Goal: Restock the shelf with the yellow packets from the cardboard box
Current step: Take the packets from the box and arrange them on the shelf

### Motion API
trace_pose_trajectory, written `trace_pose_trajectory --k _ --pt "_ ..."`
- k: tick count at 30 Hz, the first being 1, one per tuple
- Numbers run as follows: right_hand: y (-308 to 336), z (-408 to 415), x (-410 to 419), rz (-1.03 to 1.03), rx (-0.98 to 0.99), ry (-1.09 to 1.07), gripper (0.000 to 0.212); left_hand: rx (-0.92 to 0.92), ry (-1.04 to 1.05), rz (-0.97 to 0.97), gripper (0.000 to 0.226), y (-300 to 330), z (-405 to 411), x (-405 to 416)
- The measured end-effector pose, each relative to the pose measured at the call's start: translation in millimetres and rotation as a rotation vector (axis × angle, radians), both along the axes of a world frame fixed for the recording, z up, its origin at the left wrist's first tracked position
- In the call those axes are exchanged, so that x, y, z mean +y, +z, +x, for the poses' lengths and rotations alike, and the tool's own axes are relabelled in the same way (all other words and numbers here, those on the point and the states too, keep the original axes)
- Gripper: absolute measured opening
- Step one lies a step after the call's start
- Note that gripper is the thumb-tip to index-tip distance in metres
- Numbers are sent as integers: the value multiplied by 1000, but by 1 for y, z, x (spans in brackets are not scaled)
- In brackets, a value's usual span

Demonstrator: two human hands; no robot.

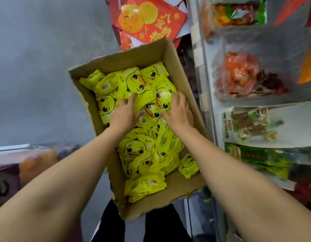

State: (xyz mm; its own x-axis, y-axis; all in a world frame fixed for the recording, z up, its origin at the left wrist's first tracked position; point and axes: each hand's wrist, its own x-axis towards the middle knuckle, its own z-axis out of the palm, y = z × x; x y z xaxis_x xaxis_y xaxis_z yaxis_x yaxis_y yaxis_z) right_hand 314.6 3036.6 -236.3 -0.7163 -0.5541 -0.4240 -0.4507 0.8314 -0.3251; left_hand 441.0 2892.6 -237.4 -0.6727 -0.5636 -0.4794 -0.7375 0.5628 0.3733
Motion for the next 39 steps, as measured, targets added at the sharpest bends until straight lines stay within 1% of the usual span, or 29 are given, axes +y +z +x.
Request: trace_pose_trajectory --k 4,6,8,9,13,16,18,21,23,25,27,29,32,33,35,37,39 --pt "-6 3 -10 -31 16 -167 76 58 207 70 59 -3 -18 -4" --pt "-6 3 -19 -29 34 -220 82 80 310 97 57 -3 -27 -7" --pt "-4 3 -26 14 47 -243 86 102 434 127 63 -6 -34 -8" --pt "-3 3 -29 34 57 -249 85 113 491 134 69 -7 -36 -9" --pt "-4 2 -29 66 73 -242 71 106 643 167 94 -9 -43 -19" --pt "-3 0 -24 39 19 -304 63 91 703 230 104 -9 -46 -29" --pt "-2 2 -19 39 -3 -343 54 88 736 272 107 -5 -45 -31" --pt "-1 12 -3 10 -80 -386 43 72 796 381 100 -1 -34 -26" --pt "-1 19 10 -23 -174 -447 44 50 866 483 105 3 -22 -21" --pt "3 26 24 -41 -246 -479 45 56 919 654 105 13 -10 -15" --pt "11 32 36 -70 -294 -531 36 146 997 898 101 28 0 -6" --pt "21 38 46 -119 -328 -578 19 202 1011 1091 92 42 12 4" --pt "41 49 54 -250 -372 -651 15 274 1003 1249 60 70 25 19" --pt "50 54 57 -310 -397 -689 16 300 1020 1290 56 81 28 23" --pt "66 65 63 -403 -440 -779 33 333 1019 1349 63 99 36 31" --pt "84 76 73 -481 -448 -830 46 315 937 1390 47 121 42 39" --pt "108 85 84 -534 -451 -874 60 303 863 1418 36 142 47 45"
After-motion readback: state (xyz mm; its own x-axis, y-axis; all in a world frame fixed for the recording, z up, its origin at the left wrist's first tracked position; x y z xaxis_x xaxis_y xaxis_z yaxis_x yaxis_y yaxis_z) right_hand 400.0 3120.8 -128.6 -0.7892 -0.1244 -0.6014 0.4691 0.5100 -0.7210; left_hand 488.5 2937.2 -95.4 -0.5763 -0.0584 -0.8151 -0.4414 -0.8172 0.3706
